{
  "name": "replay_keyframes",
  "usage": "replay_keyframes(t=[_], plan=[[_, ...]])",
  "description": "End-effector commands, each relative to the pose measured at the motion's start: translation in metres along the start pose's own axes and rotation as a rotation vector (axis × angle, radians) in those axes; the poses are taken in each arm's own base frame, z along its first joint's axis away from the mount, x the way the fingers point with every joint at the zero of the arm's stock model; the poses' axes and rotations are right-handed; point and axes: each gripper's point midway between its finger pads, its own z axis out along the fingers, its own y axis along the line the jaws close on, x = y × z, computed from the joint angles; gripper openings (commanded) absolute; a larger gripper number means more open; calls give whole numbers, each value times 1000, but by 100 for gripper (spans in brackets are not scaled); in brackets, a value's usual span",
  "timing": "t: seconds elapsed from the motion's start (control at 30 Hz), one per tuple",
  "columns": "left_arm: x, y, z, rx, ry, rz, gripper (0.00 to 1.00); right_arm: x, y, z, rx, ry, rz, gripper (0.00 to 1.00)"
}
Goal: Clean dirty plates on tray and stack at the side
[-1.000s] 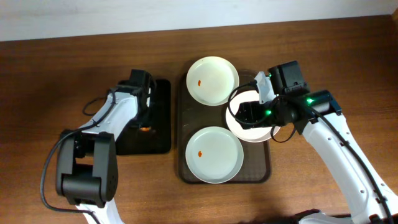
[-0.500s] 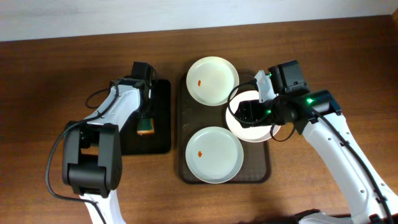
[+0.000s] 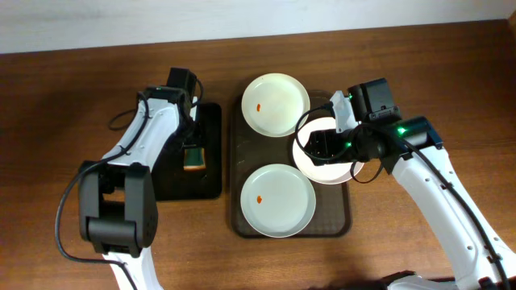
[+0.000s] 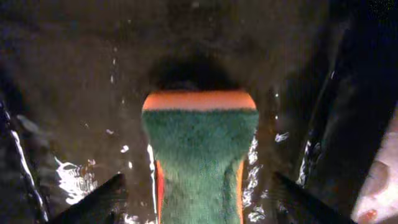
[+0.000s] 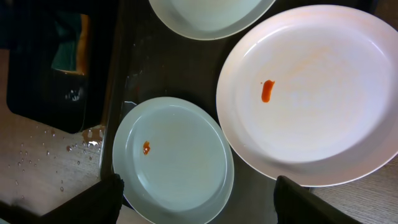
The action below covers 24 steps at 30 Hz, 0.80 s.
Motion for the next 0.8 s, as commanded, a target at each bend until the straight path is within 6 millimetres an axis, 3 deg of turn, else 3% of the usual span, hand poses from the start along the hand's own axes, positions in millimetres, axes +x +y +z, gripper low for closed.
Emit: replay_keyframes(t=[0.0, 0.1, 0.13, 0.2, 0.27, 0.4, 0.53, 0.63, 0.77], plan=[[13, -7, 17, 40, -6, 12, 40, 0, 2, -2, 6, 0, -10, 82], [33, -14, 42, 45, 11, 36, 4, 15, -4, 6, 24, 73, 33, 83], [36, -14, 44, 42, 18, 37, 0, 18, -6, 10, 28, 92, 39, 82], [31, -11, 36, 42, 15, 27, 0, 24, -9, 18, 35, 134, 38, 75], [23, -6, 13, 40, 13, 11, 0, 39, -12, 30, 41, 198, 23, 50], [5, 3, -53, 48, -34, -16, 0, 92, -27, 69, 67, 362, 41, 48], [9, -6, -91, 107, -42, -15, 0, 122, -44, 106, 78, 420, 56, 41], [16, -6, -104, 120, -43, -15, 0, 127, -50, 122, 73, 411, 40, 40], [20, -16, -113, 184, -42, -12, 0, 121, -49, 125, 66, 389, 33, 39]])
